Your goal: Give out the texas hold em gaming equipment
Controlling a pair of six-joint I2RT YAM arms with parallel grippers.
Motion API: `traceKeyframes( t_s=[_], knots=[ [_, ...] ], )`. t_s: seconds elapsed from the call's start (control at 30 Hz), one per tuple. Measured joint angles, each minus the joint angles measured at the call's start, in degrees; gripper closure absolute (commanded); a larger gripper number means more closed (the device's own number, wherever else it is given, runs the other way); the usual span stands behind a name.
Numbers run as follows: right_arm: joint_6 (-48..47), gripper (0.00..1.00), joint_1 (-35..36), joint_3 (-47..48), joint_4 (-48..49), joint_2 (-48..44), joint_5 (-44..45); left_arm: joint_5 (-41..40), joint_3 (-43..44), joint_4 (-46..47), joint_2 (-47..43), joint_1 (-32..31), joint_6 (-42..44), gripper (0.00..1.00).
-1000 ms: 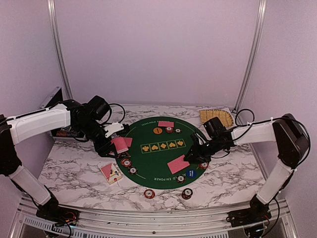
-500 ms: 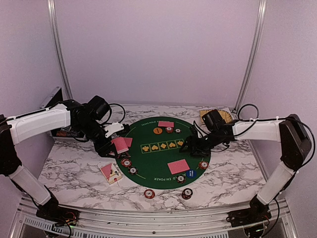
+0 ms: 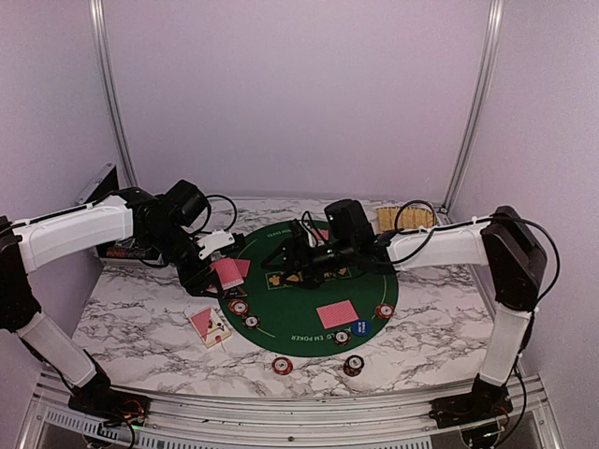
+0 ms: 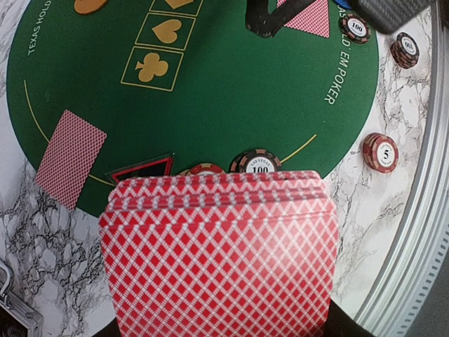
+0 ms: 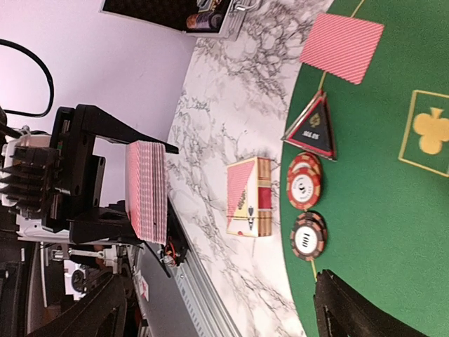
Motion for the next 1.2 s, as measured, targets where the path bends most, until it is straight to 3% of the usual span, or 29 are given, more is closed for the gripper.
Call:
traceKeyframes(
  t_s=[0.47,1.2],
  knots=[
    [10.23,0.08,5.05,9.03,13.92,12.07,-3.63,0.24,0.00,0.00,0.00,0.00,-0.02,1.00],
    [15.34,0.09,7.50,19.23,17.22,22.60,-4.85,0.33,0.07,0.02,0.00,0.26,-0.24,1.00]
  ],
)
